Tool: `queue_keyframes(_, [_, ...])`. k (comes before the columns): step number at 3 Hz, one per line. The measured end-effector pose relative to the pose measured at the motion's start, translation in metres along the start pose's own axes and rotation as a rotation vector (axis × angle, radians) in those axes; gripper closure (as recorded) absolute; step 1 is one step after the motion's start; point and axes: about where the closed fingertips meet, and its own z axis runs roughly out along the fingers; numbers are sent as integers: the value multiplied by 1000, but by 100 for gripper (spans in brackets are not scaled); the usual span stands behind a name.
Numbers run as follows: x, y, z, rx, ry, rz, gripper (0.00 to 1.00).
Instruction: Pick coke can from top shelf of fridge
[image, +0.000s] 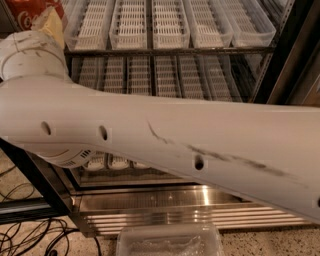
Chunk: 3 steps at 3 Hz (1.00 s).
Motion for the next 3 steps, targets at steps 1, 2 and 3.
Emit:
queue_keyframes(1, [1, -3, 6, 29, -2, 22, 23])
queue_keyframes(2, [2, -10, 15, 65, -6, 33, 26])
queue_keyframes(3, [3, -18, 22, 104, -10, 34, 28])
